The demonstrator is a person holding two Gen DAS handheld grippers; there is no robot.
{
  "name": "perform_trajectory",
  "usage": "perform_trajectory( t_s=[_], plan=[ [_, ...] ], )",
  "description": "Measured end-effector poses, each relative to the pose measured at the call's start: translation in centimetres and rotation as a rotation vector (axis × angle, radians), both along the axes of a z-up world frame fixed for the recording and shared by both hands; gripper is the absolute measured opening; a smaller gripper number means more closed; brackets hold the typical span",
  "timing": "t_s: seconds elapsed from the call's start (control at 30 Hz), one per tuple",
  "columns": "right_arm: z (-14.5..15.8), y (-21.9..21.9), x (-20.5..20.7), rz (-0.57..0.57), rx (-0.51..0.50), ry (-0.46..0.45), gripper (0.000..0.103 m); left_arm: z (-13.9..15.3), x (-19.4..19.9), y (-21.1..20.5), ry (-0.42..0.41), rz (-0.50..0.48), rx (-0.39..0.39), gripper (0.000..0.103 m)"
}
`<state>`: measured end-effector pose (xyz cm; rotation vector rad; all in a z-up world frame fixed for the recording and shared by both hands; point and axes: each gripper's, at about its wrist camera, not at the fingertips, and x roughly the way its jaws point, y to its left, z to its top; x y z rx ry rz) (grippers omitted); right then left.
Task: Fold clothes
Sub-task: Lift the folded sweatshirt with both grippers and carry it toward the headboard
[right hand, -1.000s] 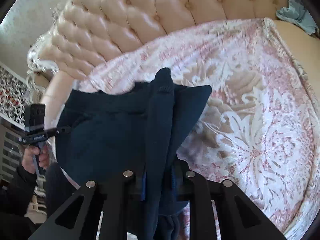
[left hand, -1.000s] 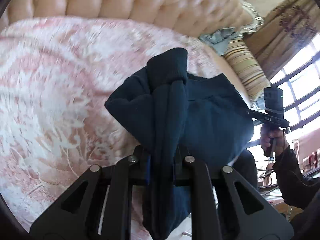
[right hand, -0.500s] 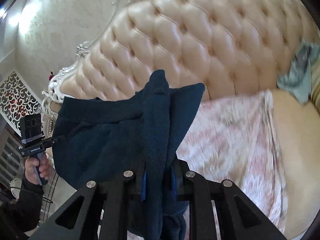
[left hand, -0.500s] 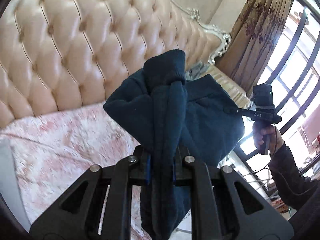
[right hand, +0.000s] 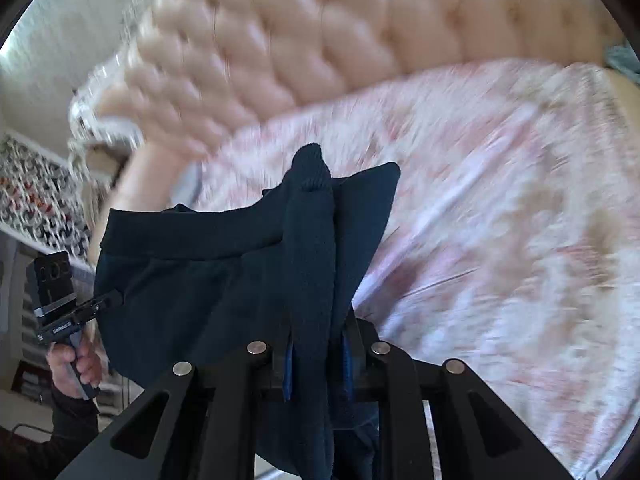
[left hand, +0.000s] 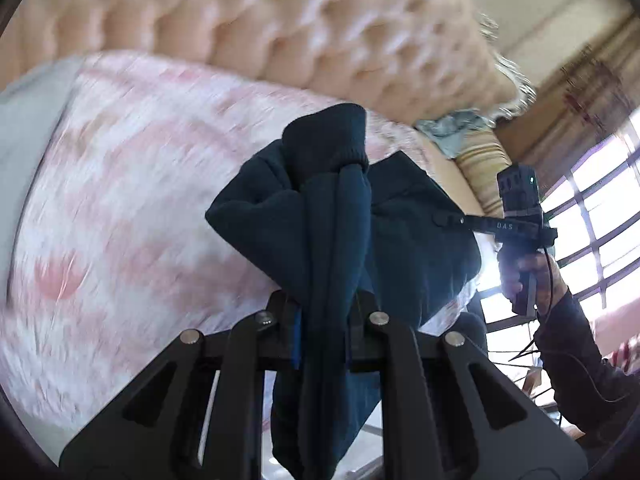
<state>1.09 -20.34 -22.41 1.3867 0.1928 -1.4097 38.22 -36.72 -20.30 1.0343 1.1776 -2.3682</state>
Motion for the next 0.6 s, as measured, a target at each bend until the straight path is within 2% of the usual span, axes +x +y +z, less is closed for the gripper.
perform_trajectory(
  t_s=[0.1, 0.23, 0.3, 0.4, 0.5, 0.6],
  plan=[
    [0.1, -5.3, 2.1, 0.062, 0.015, 0.012, 0.018, 0.6, 3.9, -1.6, 0.006, 0.057, -0.016, 0.016],
    [3.8, -15.5, 5.3, 0.179, 0.011, 0.093, 0.017, 4.0, 9.3, -5.9, 0.041, 0.177, -0.098, 0.016],
    [6.3, -21.8, 7.3, 0.250, 0.000, 0.143, 0.017, 5.5, 12.8, -8.5, 0.062, 0.291, -0.131, 0.016],
    [10.0, -33.0, 11.4, 0.358, -0.026, 0.211, 0.017, 6.2, 17.6, -11.5, 0.093, 0.475, -0.139, 0.016],
    [11.7, -43.8, 16.3, 0.447, -0.035, 0.243, 0.017, 4.2, 22.5, -14.3, 0.153, 0.721, -0.070, 0.016],
    [10.6, -53.0, 22.6, 0.546, -0.008, 0.291, 0.017, 0.1, 25.2, -15.7, 0.166, 0.903, -0.027, 0.016]
  ],
)
